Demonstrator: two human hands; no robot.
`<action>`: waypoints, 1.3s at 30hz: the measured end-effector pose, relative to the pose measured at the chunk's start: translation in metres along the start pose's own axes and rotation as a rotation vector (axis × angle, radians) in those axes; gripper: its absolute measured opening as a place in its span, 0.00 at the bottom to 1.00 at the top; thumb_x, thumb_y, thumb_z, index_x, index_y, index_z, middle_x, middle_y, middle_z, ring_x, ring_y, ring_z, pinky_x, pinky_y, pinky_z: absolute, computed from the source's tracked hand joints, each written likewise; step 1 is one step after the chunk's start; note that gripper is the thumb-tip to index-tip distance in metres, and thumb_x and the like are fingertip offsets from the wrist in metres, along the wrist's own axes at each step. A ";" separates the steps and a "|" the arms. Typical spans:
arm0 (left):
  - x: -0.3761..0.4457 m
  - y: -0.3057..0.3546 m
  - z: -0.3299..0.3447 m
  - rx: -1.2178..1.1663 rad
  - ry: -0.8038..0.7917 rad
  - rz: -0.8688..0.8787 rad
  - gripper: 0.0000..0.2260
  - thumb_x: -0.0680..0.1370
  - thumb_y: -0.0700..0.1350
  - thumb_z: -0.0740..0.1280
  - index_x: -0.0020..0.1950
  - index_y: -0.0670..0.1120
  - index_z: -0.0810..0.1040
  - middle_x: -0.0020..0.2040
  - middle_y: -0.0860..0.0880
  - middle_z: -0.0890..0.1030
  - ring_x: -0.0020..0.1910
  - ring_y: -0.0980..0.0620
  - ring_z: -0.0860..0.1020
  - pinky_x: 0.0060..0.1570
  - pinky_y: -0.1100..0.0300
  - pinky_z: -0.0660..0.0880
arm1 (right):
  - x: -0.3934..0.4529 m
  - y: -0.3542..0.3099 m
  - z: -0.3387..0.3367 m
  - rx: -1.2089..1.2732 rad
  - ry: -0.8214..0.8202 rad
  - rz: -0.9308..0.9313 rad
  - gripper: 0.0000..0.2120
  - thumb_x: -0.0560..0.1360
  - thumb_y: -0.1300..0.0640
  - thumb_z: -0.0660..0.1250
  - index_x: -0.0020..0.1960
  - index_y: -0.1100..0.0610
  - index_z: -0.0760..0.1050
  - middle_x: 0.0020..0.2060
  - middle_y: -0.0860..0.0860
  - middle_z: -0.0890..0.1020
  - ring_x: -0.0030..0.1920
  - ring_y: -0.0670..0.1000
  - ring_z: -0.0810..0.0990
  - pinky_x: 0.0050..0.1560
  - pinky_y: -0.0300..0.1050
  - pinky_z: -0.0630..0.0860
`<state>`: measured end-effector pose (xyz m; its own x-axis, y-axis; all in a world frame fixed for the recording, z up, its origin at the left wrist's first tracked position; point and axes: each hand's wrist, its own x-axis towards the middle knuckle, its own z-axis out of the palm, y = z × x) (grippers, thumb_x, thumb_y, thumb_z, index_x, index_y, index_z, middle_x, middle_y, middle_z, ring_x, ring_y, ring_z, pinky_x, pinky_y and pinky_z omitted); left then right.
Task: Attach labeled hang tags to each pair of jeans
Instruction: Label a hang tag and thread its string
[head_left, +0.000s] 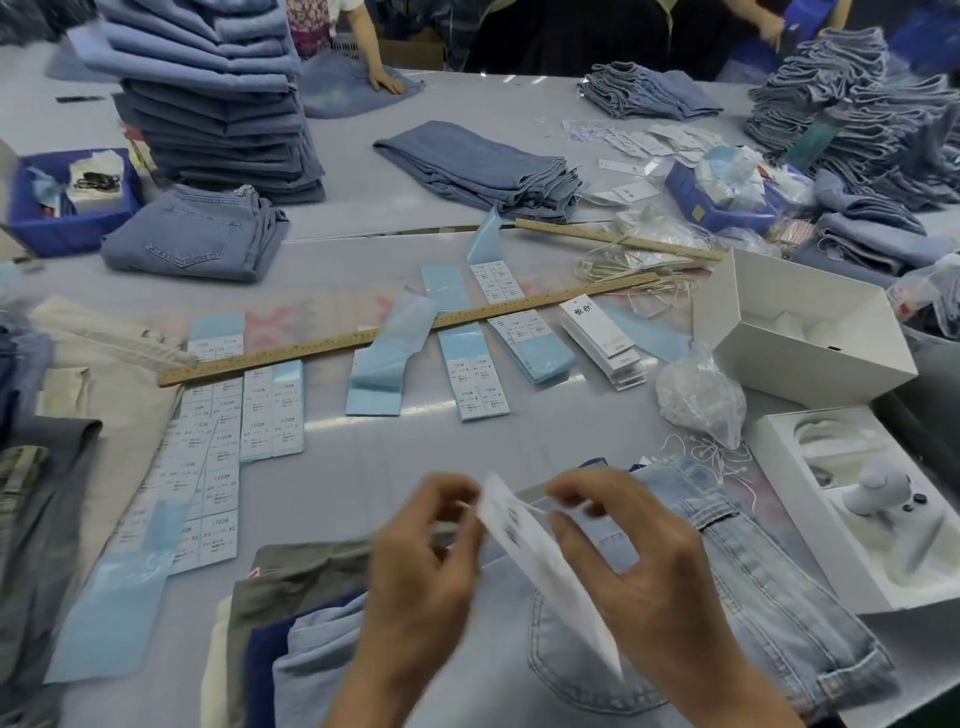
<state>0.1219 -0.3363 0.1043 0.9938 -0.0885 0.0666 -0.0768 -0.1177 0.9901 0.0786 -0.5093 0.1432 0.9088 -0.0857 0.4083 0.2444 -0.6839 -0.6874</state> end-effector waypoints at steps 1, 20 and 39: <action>0.010 0.000 -0.016 0.230 0.119 0.092 0.10 0.78 0.39 0.72 0.47 0.54 0.79 0.42 0.53 0.82 0.39 0.53 0.81 0.34 0.53 0.79 | 0.001 0.000 -0.003 -0.011 0.022 0.000 0.11 0.74 0.61 0.72 0.56 0.53 0.80 0.52 0.43 0.82 0.55 0.42 0.81 0.56 0.33 0.73; 0.019 0.075 0.014 0.598 -0.293 0.767 0.02 0.81 0.48 0.61 0.50 0.53 0.72 0.41 0.57 0.75 0.37 0.54 0.72 0.24 0.54 0.73 | 0.000 -0.010 -0.031 0.209 0.164 0.077 0.05 0.76 0.56 0.73 0.51 0.51 0.83 0.42 0.44 0.86 0.39 0.48 0.86 0.43 0.42 0.82; 0.050 -0.015 0.202 0.504 -0.748 0.149 0.07 0.79 0.50 0.69 0.45 0.50 0.76 0.46 0.52 0.78 0.48 0.50 0.77 0.47 0.55 0.72 | -0.037 0.030 -0.122 -0.417 0.333 0.257 0.02 0.79 0.51 0.70 0.50 0.44 0.79 0.42 0.39 0.81 0.40 0.45 0.82 0.40 0.33 0.77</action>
<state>0.1566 -0.5384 0.0683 0.6735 -0.7346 -0.0817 -0.4006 -0.4557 0.7949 0.0109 -0.6151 0.1801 0.7494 -0.4632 0.4730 -0.1843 -0.8322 -0.5229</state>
